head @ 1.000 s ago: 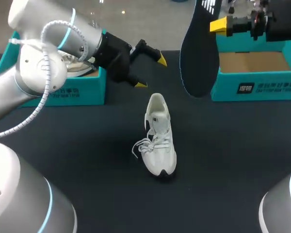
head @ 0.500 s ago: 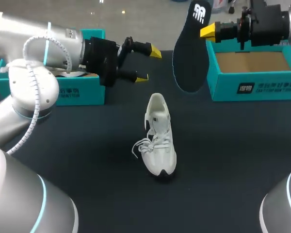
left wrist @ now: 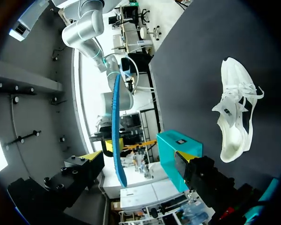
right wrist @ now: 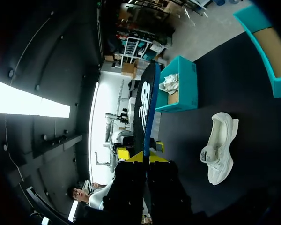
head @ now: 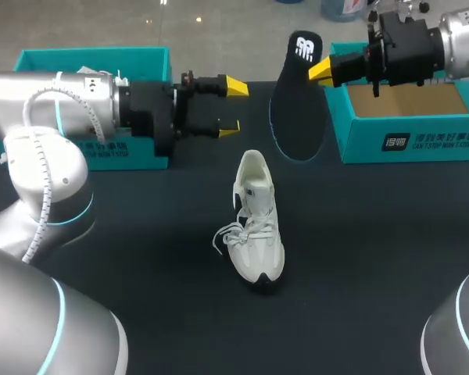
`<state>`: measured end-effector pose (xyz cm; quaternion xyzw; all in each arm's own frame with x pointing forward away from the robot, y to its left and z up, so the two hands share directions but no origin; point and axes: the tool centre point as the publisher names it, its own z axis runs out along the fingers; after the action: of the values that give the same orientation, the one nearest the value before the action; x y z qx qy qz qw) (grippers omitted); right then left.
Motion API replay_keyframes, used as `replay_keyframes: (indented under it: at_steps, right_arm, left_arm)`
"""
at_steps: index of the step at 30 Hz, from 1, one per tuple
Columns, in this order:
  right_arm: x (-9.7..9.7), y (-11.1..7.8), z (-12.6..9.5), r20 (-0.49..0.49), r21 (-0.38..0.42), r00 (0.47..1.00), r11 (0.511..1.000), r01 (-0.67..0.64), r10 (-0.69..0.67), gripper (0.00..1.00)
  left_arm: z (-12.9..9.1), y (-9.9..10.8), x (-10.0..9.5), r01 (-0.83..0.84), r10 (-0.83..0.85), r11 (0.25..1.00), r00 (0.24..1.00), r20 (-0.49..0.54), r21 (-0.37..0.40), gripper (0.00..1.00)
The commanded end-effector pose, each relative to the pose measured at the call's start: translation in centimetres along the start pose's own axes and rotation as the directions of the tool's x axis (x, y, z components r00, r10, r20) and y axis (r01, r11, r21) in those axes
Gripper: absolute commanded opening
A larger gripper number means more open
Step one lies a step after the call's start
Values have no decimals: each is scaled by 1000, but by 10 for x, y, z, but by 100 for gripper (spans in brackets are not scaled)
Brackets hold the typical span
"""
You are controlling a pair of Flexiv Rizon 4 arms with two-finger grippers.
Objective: Take the shoe out of the shoebox, open the shoe tongue, remove and reinsert the insole, then place the shoe into the shoebox
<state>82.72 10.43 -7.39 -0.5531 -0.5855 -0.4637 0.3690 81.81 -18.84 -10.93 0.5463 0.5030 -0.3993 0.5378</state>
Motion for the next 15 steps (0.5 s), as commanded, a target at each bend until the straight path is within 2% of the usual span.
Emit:
replay_keyframes:
  at_steps: [1, 15]
  right_arm:
    - [-2, 14, 15, 30, 25, 1000, 1000, -8, 8, 0]
    - [-11, 14, 43, 68, 65, 996, 996, -64, 59, 0]
  left_arm:
    - [6, -5, 0, -10, 11, 1000, 992, 122, -4, 100]
    - [22, -14, -16, -15, 11, 1000, 976, 217, 16, 100]
